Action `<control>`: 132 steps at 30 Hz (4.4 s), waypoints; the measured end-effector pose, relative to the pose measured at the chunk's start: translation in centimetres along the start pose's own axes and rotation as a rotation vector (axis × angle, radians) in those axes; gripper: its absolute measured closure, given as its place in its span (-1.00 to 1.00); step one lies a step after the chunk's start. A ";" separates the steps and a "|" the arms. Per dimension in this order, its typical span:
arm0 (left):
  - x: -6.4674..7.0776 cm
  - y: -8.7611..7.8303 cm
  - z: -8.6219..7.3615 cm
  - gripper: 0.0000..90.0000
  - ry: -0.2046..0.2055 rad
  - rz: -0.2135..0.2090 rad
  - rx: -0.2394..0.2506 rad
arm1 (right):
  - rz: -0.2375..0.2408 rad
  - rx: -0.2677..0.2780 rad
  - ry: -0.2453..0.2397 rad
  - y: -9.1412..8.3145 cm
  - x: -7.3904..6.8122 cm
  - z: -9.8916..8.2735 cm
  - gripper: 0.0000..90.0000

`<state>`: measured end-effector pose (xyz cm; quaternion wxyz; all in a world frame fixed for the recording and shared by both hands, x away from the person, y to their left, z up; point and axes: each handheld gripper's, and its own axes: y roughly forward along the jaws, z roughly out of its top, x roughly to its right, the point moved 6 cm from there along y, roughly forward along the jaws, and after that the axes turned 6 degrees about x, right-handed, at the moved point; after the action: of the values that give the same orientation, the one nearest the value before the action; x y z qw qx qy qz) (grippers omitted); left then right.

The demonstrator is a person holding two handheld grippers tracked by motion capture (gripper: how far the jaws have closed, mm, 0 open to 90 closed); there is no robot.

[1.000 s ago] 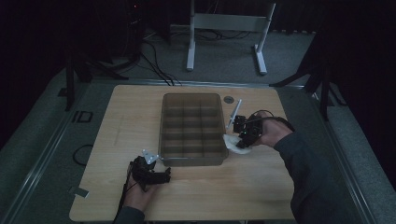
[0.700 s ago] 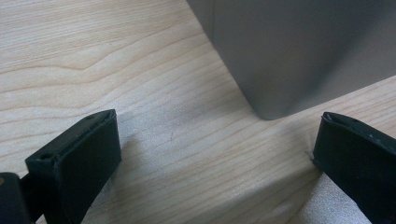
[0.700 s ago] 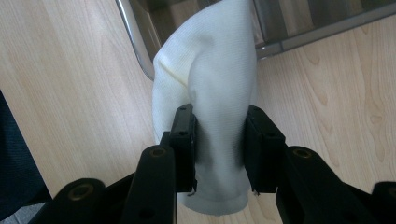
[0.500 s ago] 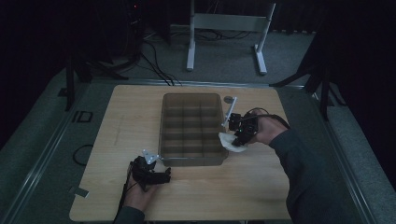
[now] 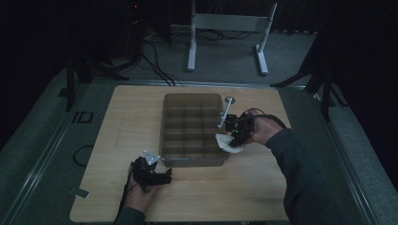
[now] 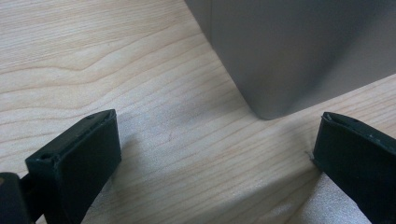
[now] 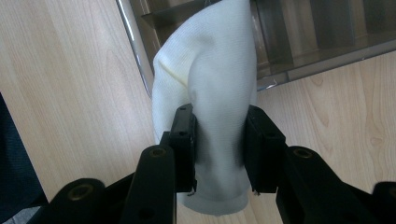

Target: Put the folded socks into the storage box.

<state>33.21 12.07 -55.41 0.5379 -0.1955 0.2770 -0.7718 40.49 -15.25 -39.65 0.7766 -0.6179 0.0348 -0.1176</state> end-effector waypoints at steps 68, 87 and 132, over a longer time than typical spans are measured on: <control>0.1 0.0 0.0 -0.98 0.005 -0.005 0.002 | 0.044 -0.110 -0.060 5.3 -1.0 4.0 0.50; 0.1 0.0 0.0 -0.98 0.004 -0.008 0.003 | 0.061 -0.171 -0.079 7.1 -1.3 4.0 0.51; 0.2 0.0 0.0 -0.98 0.007 -0.009 0.002 | 0.094 -0.110 -0.038 6.3 -1.1 4.7 0.16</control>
<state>33.16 11.91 -55.42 0.5336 -0.1935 0.2770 -0.7753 41.26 -9.18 -44.78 0.7468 -0.6593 0.0554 -0.0674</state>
